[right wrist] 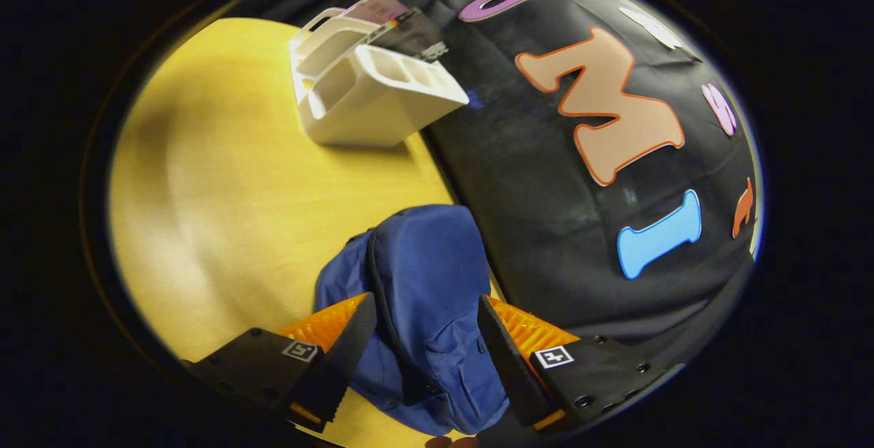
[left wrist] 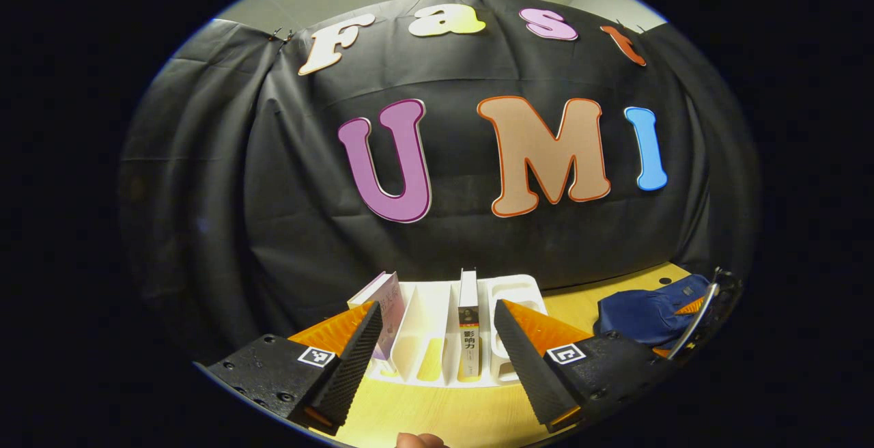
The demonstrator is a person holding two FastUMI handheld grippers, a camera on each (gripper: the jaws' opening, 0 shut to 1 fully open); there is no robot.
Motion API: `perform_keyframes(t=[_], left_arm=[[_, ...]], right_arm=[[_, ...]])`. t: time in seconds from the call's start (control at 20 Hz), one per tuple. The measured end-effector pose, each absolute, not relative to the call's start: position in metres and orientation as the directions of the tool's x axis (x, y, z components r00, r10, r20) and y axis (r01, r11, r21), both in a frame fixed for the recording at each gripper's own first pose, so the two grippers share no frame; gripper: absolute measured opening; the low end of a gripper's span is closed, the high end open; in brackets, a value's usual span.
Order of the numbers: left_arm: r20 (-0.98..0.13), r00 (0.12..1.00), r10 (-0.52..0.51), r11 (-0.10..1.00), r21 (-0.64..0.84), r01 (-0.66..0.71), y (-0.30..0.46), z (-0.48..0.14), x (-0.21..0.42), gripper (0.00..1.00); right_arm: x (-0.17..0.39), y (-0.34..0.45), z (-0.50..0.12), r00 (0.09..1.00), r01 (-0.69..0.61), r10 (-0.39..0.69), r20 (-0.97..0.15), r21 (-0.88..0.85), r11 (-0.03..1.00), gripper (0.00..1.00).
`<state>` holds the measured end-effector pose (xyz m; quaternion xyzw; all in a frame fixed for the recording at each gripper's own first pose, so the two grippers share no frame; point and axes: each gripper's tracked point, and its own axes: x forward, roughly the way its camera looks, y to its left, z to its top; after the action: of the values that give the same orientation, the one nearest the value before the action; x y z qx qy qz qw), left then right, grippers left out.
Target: Open the schoolbag, grab two books from the bookshelf and put them into the schoolbag.
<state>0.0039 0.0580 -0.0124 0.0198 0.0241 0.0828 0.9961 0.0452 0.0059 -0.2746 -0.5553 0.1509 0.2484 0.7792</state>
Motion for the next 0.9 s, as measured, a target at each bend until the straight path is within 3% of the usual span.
perform_keyframes(t=[0.35, 0.4, 0.55, 0.65, 0.7, 0.85, 0.9], left_arm=[[-0.062, 0.979, 0.194, 0.980, 0.045, -0.191, 0.070, -0.018, -0.001, 0.96], [-0.063, 0.979, 0.196, 0.980, 0.045, -0.193, 0.070, -0.019, -0.003, 0.96], [-0.067, 0.976, 0.209, 0.977, 0.049, -0.206, 0.074, -0.020, -0.005, 0.96], [-0.069, 0.973, 0.221, 0.975, 0.052, -0.218, 0.079, -0.020, -0.007, 0.96], [-0.072, 0.971, 0.228, 0.973, 0.052, -0.224, 0.082, -0.020, -0.009, 1.00], [-0.083, 0.964, 0.252, 0.967, 0.049, -0.248, 0.090, -0.024, -0.015, 0.96], [-0.087, 0.961, 0.261, 0.965, 0.047, -0.257, 0.094, -0.023, -0.016, 0.96]], right_arm=[[0.062, 0.006, -0.308, 0.808, -0.584, 0.171, -0.564, -0.805, 0.103, 0.87], [0.066, 0.010, -0.310, 0.808, -0.582, 0.181, -0.561, -0.808, 0.092, 1.00], [0.073, 0.017, -0.316, 0.804, -0.582, 0.178, -0.567, -0.812, 0.045, 0.97], [0.075, 0.019, -0.321, 0.798, -0.591, 0.173, -0.577, -0.806, 0.037, 0.86], [0.075, 0.018, -0.321, 0.798, -0.592, 0.167, -0.580, -0.805, 0.034, 0.89], [0.079, 0.019, -0.317, 0.803, -0.585, 0.159, -0.575, -0.811, 0.025, 1.00], [0.081, 0.019, -0.313, 0.808, -0.576, 0.163, -0.566, -0.817, 0.020, 0.91]])
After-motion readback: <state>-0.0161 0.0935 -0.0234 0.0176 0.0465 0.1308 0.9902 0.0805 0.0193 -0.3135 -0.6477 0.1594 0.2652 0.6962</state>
